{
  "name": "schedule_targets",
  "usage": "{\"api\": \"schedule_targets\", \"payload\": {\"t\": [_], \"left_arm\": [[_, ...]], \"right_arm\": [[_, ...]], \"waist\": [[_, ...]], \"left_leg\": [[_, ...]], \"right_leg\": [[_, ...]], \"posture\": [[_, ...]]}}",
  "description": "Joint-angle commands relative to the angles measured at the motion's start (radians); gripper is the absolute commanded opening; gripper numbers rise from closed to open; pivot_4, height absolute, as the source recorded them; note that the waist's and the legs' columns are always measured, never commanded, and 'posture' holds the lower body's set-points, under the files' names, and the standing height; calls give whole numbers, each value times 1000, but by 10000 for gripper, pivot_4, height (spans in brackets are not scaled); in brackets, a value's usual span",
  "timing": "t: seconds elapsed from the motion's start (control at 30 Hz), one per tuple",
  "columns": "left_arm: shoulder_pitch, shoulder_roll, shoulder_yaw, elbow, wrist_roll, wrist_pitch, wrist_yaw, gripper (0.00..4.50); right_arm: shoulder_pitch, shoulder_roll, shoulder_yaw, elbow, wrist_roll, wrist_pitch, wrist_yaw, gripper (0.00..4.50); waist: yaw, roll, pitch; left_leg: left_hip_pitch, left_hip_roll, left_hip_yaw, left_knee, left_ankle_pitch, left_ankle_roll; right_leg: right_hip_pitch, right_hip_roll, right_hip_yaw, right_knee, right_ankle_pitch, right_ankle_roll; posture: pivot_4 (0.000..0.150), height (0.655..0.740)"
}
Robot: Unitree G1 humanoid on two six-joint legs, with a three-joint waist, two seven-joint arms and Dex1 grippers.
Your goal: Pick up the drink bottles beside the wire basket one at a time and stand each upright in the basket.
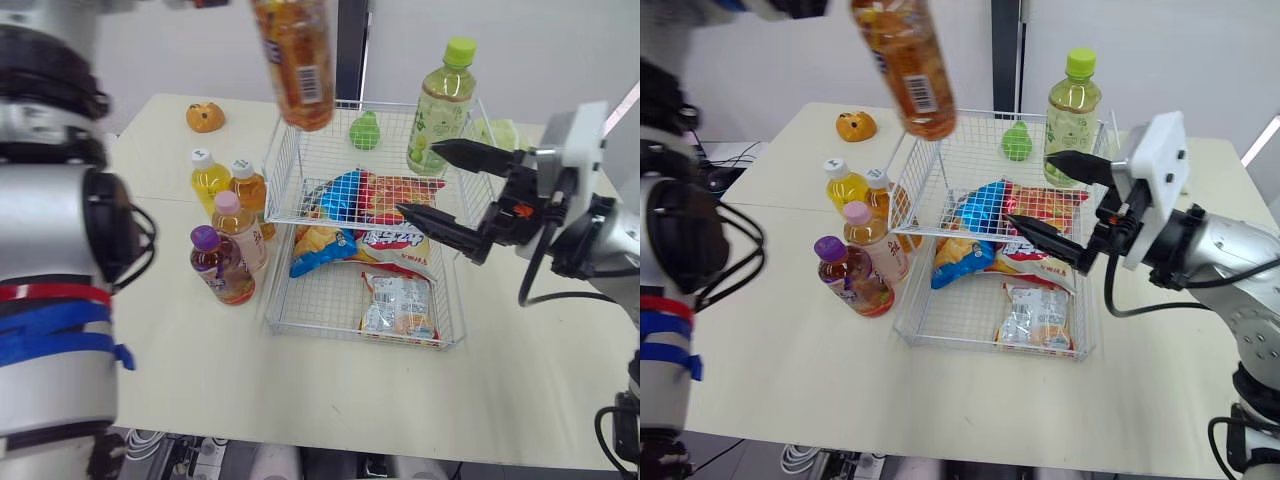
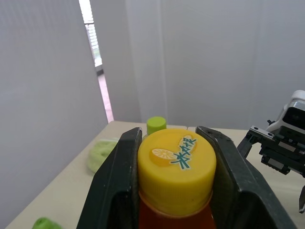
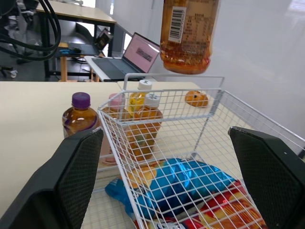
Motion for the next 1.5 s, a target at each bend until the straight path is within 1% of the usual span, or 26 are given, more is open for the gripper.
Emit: {"api": "schedule_targets", "payload": {"t": [0.03, 0.13, 0.2, 0.33, 0.4, 0.53, 0.67, 0.87, 0.93, 1.03, 1.2, 1.37, 1.5], "left_arm": [[-52, -76, 59, 43, 19, -107, 71, 13841], [-34, -156, 67, 89, 62, -184, 169, 13841], [-10, -198, 55, 109, 107, -253, 208, 13841], [19, -256, 65, 150, 154, -316, 261, 13841], [25, -277, 83, 171, 163, -330, 317, 13841], [41, -313, 107, 196, 175, -366, 355, 13841], [42, -342, 134, 209, 177, -356, 375, 13841], [55, -369, 133, 212, 215, -377, 386, 13841], [55, -370, 137, 213, 221, -380, 385, 21058], [49, -369, 144, 213, 222, -379, 379, 28957], [39, -331, 160, 205, 222, -368, 372, 44753], [56, -227, 187, 173, 208, -328, 332, 44753], [104, -105, 218, 104, 190, -291, 326, 44753]], "right_arm": [[15, -32, -73, -73, 51, 19, -65, 45000], [36, -53, -101, -103, 89, 38, -113, 45000], [49, -66, -114, -119, 113, 48, -144, 45000], [75, -91, -138, -144, 159, 56, -203, 45000], [87, -104, -151, -153, 180, 59, -227, 45000], [101, -129, -160, -163, 224, 51, -273, 45000], [112, -147, -164, -172, 258, 44, -313, 45000], [124, -173, -167, -179, 300, 27, -358, 45000], [127, -181, -167, -177, 308, 20, -365, 45000], [128, -192, -158, -169, 312, 8, -369, 45000], [123, -198, -140, -158, 313, -10, -356, 45000], [107, -198, -108, -139, 305, -31, -320, 45000], [66, -184, -51, -92, 274, -55, -250, 45000]], "waist": [[-2, 0, 0], [-4, 0, 0], [-4, 0, 0], [-4, 0, 0], [-3, 0, 0], [-3, 0, 0], [-1, 0, 0], [-1, 0, 0], [-1, 0, 0], [-2, 0, 0], [-3, 0, 0], [-7, 1, 0], [-7, 1, 0]], "left_leg": [[0, 0, 0, 0, 0, 0], [0, 0, 0, 0, 0, 0], [1, 0, 0, 0, 0, 0], [1, 0, 1, 0, 0, 0], [1, 0, 1, 0, 0, 0], [1, -1, 1, 0, 0, 0], [1, -1, 1, 0, 0, 0], [1, -1, 1, 1, 0, 0], [1, -1, 1, 1, 0, 0], [2, -1, 1, 1, 0, 0], [2, -1, 1, 1, 1, 0], [3, -1, 1, 1, 1, -1], [3, -1, 0, 1, 1, -1]], "right_leg": [[0, 0, 0, 0, 0, 0], [0, 0, 1, 2, 0, 0], [0, 0, 1, 2, 0, 0], [0, 0, 2, 3, 0, 0], [0, 0, 2, 3, 0, 0], [0, 0, 2, 3, 0, 0], [0, 0, 1, 2, 0, 0], [0, 0, 2, 3, 0, 0], [0, 0, 2, 3, 0, 0], [0, 0, 2, 4, 0, 0], [0, 0, 2, 4, 0, 0], [0, 0, 2, 5, 0, 0], [1, 0, 2, 5, 0, 0]], "posture": [[1500, 7400], [1500, 7400], [1500, 7400], [1500, 7400], [1500, 7400], [1500, 7400], [1500, 7400], [1500, 7400], [1500, 7400], [1500, 7400], [1500, 7400], [1500, 7400], [1500, 7400]]}}
